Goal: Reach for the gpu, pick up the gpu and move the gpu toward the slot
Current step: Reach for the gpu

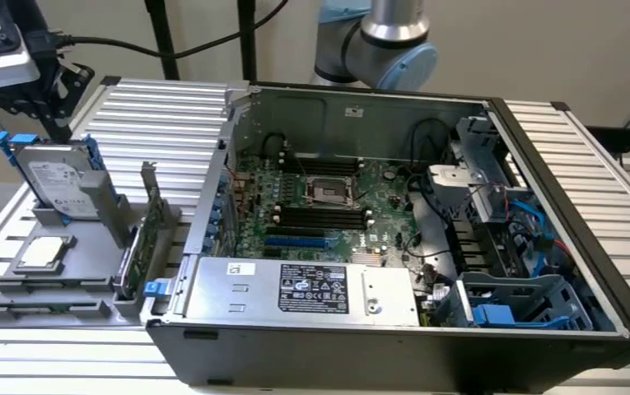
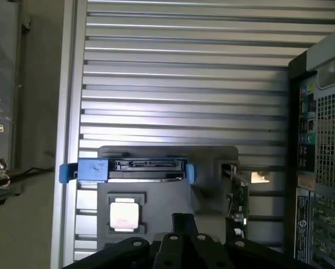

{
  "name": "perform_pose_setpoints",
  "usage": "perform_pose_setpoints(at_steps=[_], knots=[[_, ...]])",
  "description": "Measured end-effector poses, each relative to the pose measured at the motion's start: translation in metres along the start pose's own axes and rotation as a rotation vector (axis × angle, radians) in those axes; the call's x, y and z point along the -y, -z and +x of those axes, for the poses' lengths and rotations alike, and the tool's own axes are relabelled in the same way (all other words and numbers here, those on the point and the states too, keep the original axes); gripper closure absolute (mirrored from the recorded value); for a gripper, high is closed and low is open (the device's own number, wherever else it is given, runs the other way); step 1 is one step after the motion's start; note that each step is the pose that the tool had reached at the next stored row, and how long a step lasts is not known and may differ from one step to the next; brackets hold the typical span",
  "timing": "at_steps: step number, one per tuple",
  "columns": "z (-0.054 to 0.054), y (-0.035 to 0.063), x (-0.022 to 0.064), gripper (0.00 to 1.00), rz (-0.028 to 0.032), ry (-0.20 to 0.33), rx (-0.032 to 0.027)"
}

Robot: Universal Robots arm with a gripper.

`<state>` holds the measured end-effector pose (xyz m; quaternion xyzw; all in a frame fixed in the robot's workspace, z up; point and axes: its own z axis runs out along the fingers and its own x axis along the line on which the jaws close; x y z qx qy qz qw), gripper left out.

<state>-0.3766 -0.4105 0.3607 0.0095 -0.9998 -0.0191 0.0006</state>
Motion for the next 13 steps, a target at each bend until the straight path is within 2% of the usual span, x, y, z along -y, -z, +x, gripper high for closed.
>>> perform_pose_setpoints(at_steps=[13], knots=[[-0.059,-0.0135,0.0053,0.89,0.0002,0.000,0.0001]])
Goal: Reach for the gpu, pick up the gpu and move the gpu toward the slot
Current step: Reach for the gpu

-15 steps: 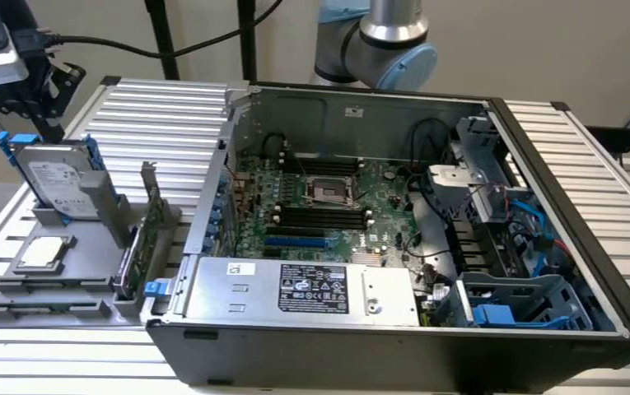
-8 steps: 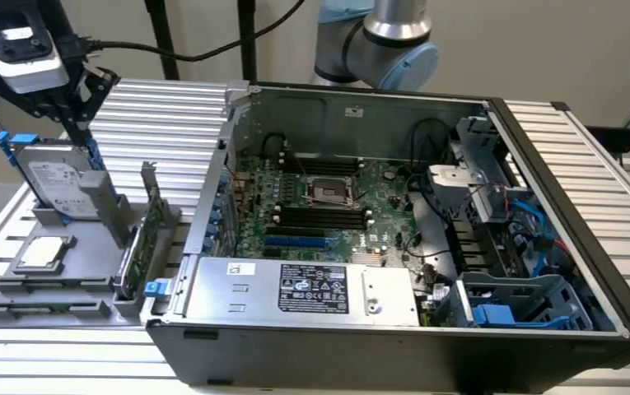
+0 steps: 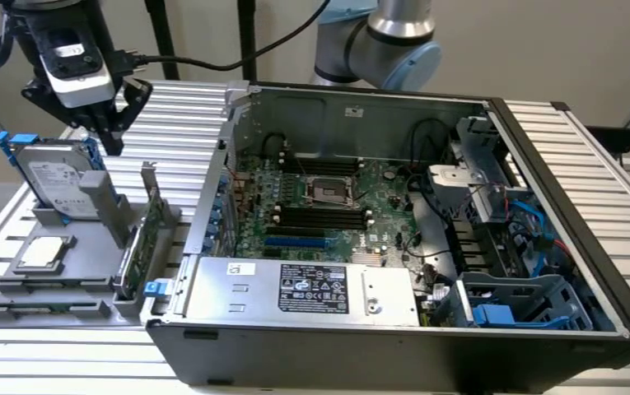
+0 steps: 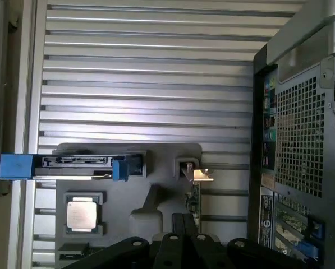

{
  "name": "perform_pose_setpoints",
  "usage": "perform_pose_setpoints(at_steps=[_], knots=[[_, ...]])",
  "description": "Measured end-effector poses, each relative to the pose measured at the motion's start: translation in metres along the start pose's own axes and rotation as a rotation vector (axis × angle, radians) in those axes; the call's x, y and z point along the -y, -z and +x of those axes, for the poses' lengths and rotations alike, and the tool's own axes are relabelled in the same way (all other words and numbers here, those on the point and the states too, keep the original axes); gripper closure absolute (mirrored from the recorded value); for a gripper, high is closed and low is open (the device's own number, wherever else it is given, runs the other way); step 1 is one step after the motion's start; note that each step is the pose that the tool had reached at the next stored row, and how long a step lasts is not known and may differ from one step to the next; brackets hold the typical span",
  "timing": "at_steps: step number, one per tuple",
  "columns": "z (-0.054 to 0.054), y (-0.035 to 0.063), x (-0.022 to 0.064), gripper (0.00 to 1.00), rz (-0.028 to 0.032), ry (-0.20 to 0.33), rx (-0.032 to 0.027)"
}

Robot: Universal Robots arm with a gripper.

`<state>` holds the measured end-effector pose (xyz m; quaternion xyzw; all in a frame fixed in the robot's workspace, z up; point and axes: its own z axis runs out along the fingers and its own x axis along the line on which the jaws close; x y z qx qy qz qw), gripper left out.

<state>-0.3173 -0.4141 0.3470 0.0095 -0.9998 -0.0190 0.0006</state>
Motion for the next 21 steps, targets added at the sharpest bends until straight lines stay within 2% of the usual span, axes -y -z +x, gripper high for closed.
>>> perform_pose_setpoints(at_steps=[5,7,18,21], knots=[[-0.018,-0.0054,0.0084,0.89,-0.0001,0.000,0.0001],[-0.021,-0.0073,0.0160,0.89,0.0001,0.000,-0.0001],[-0.021,-0.0187,0.0663,0.89,0.0001,0.000,0.0014],[-0.017,-0.0190,0.0748,0.89,0.0003,0.000,0.0028]])
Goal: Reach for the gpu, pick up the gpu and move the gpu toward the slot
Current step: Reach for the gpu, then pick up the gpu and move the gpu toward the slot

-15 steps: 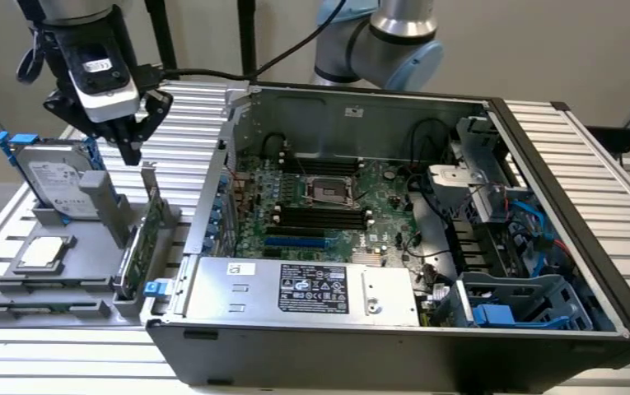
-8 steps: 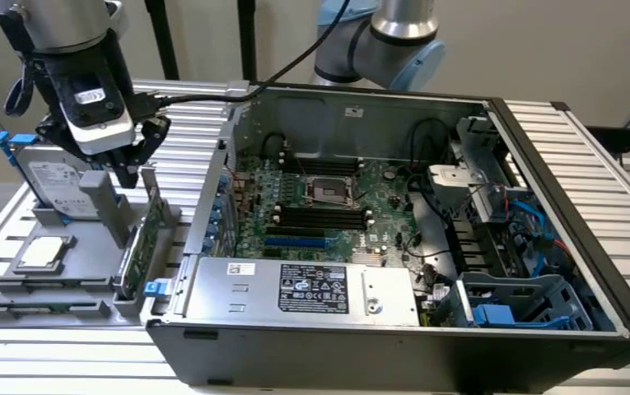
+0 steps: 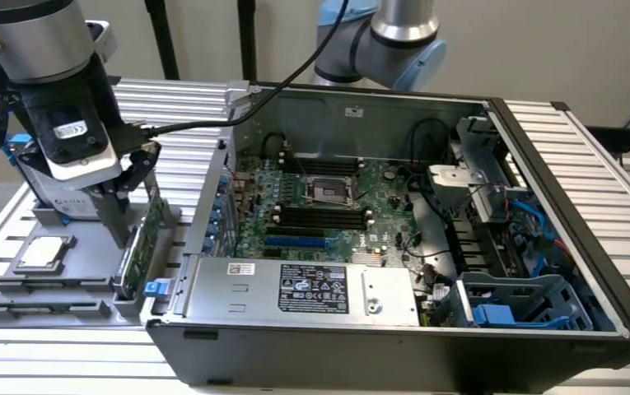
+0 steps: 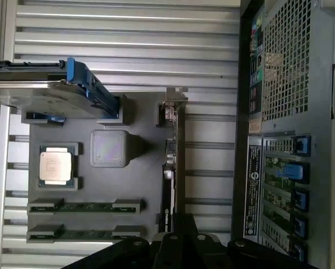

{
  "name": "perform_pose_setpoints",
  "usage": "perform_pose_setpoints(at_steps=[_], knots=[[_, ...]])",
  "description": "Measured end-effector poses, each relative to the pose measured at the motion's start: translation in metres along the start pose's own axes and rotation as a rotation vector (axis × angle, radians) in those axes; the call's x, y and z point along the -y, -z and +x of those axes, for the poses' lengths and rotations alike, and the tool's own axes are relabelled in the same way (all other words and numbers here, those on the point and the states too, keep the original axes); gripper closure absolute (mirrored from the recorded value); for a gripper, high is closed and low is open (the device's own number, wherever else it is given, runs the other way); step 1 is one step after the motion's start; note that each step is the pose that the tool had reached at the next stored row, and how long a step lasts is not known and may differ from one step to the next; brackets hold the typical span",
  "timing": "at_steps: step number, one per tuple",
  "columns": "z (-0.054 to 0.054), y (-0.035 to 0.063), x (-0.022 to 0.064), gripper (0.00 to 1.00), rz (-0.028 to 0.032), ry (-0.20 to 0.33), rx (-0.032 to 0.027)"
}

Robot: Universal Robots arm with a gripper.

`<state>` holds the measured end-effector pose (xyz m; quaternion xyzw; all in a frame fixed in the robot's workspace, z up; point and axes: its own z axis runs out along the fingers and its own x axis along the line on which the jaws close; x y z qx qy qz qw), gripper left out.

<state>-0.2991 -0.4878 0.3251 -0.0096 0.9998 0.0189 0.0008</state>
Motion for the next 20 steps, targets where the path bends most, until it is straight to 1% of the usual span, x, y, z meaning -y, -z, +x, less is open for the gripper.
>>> perform_pose_setpoints(at_steps=[2,20], knots=[[0.0020,0.0000,0.0009,0.89,-0.0001,0.000,0.0008],[0.0024,0.0001,0.0007,0.89,0.0000,0.000,0.0010]])
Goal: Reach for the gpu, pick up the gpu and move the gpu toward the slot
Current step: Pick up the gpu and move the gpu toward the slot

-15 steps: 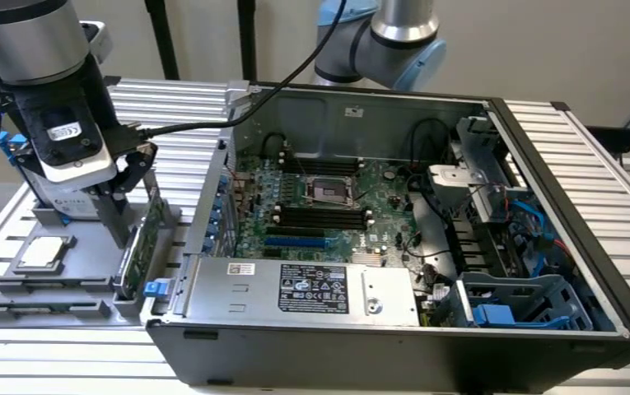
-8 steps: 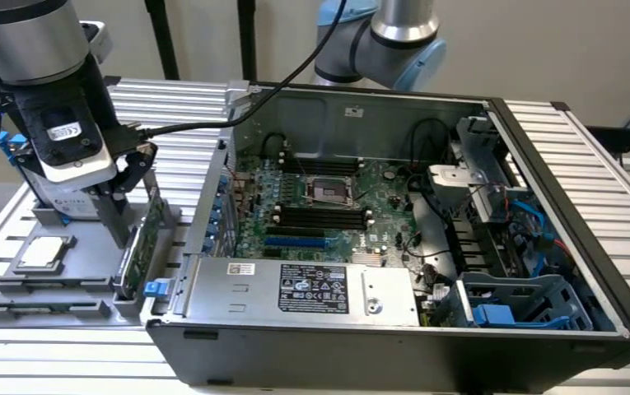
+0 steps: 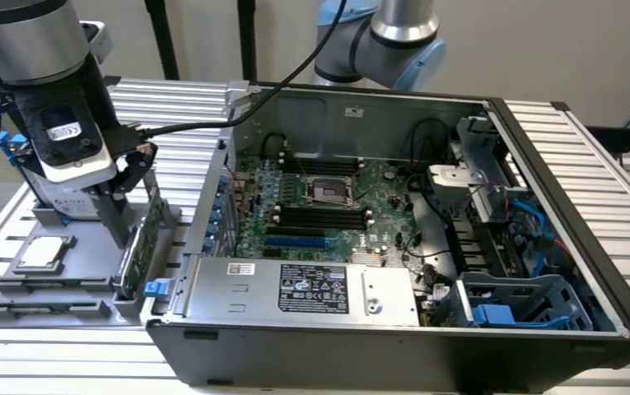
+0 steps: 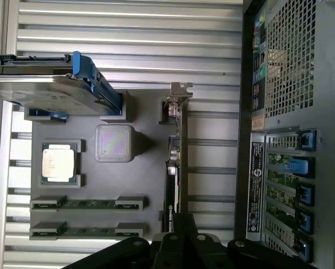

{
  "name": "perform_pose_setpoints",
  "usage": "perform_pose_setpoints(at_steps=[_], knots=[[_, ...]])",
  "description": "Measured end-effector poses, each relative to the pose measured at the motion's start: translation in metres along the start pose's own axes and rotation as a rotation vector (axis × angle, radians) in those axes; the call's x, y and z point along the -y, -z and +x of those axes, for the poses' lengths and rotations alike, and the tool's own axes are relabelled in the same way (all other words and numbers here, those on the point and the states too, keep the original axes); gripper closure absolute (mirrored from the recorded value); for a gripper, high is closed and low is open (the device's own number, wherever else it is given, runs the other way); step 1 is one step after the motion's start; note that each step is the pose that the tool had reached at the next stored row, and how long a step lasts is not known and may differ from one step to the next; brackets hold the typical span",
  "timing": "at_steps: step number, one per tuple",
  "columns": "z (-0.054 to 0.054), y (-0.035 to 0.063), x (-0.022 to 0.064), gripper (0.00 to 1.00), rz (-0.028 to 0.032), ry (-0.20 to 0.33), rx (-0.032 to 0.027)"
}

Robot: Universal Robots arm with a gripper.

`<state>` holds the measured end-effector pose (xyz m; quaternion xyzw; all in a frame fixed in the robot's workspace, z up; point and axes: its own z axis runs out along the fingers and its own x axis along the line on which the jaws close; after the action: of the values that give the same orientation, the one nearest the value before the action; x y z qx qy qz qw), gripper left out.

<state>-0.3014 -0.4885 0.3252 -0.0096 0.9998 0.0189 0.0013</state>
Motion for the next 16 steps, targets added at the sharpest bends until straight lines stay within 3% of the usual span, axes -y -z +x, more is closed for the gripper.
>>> perform_pose_setpoints(at_steps=[8,12,16], knots=[[0.0064,-0.0011,-0.0097,0.88,0.0013,0.000,0.0029],[0.0064,-0.0018,-0.0098,0.64,0.0015,0.000,0.0029],[0.0064,-0.0086,-0.0095,0.53,0.0017,0.000,0.0029]])
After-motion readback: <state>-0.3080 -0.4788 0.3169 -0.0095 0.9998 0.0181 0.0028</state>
